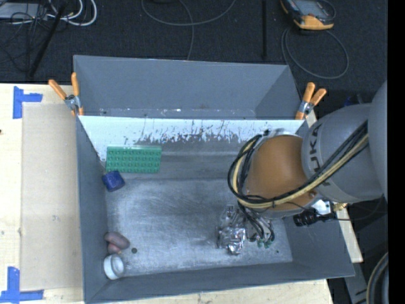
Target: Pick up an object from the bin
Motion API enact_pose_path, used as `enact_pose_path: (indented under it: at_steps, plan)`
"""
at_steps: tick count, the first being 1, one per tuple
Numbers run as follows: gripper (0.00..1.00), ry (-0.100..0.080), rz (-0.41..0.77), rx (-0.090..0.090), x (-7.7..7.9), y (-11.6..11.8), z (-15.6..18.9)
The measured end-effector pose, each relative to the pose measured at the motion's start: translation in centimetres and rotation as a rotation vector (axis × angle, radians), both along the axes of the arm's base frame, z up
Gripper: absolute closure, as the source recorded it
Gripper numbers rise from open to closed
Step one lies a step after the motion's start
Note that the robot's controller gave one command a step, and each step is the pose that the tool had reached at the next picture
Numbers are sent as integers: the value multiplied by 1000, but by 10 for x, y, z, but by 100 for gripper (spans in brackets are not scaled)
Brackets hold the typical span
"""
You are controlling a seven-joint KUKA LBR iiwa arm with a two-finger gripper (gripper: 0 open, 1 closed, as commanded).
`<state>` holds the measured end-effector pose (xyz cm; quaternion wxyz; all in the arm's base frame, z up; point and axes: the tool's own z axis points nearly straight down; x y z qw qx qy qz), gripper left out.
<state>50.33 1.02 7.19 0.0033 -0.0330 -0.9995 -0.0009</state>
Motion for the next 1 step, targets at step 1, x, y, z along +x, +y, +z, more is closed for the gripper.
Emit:
enact_pose_path:
  at_steps: [1]
  plan:
    - [100, -14, -12, -3, 0, -49, 158]
